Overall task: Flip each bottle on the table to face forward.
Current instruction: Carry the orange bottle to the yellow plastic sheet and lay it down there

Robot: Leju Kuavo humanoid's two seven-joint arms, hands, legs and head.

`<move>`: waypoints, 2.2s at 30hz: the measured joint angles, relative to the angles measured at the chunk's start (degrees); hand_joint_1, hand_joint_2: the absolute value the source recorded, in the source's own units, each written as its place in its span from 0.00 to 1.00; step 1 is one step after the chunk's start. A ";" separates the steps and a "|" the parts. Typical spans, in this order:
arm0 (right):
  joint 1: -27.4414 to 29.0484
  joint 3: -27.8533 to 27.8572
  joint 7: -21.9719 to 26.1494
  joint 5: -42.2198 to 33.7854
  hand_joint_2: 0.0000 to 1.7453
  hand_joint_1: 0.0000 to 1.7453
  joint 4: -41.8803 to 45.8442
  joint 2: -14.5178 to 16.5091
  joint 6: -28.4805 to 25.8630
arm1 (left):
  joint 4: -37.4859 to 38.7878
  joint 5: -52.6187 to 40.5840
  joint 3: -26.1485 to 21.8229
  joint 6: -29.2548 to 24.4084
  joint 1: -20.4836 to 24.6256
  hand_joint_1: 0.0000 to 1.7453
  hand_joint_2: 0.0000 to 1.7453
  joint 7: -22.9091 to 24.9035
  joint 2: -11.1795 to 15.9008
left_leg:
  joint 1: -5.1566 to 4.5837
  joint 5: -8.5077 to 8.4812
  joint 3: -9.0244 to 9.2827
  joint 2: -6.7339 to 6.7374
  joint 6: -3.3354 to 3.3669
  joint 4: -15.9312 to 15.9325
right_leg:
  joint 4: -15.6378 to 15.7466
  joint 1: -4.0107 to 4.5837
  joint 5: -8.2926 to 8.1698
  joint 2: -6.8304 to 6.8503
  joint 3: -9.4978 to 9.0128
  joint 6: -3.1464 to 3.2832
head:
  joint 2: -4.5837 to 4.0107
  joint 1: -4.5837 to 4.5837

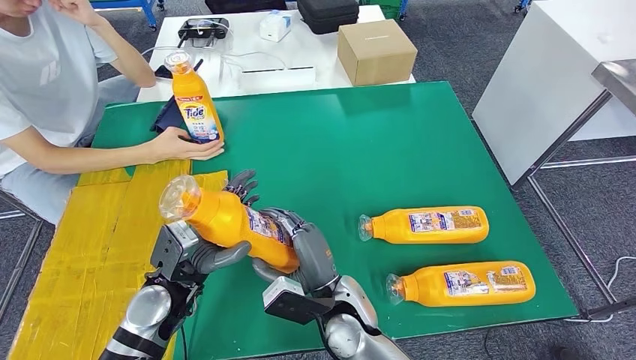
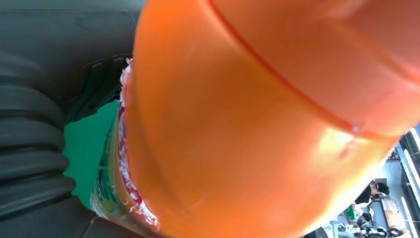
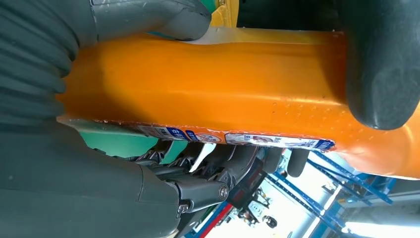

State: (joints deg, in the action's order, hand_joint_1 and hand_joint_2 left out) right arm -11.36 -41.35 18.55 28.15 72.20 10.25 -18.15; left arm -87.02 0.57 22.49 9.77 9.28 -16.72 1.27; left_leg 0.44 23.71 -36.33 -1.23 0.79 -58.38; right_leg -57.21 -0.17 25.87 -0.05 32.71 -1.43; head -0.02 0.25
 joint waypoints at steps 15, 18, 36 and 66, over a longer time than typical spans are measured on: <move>-0.44 -0.31 -0.39 0.05 1.00 1.00 -0.75 0.00 -0.85 | 0.10 0.83 -0.20 -0.84 -0.02 1.00 1.00 -0.04 0.01 | 0.00 0.00 -0.01 0.00 0.00 0.00 | 0.00 0.00 0.00 0.00 0.01 0.00 | 0.00 0.00; -0.40 -0.32 -0.39 0.07 1.00 1.00 -0.74 0.00 -1.23 | 0.10 0.85 -0.21 -1.54 -0.02 1.00 1.00 -0.04 -0.02 | 0.00 0.00 -0.01 0.00 0.00 0.00 | 0.00 0.00 0.00 0.00 0.02 0.00 | 0.00 0.00; 2.82 -0.13 3.45 0.44 1.00 0.00 4.45 -0.58 -7.83 | -0.36 -8.18 -2.83 -19.29 0.06 1.00 1.00 -0.33 -1.39 | 0.01 0.00 -0.02 -0.01 0.00 0.00 | 0.00 0.00 0.00 0.00 0.02 0.00 | 0.00 0.00; 12.58 7.29 7.74 4.96 1.00 0.00 37.99 -7.07 -18.46 | 21.21 -90.10 4.38 -16.62 17.23 1.00 1.00 29.59 7.21 | 0.02 -0.06 -0.07 0.02 -0.06 -0.01 | -0.01 0.00 -0.02 -0.02 0.09 0.00 | 0.00 0.01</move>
State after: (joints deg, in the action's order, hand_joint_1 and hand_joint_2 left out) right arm 1.22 -34.06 26.29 33.11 110.19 3.19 -36.61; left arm -65.81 -89.53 26.87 -6.85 26.52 12.87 8.48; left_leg 0.46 23.65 -36.40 -1.21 0.73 -58.39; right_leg -57.22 -0.17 25.84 -0.07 32.80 -1.42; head -0.02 0.25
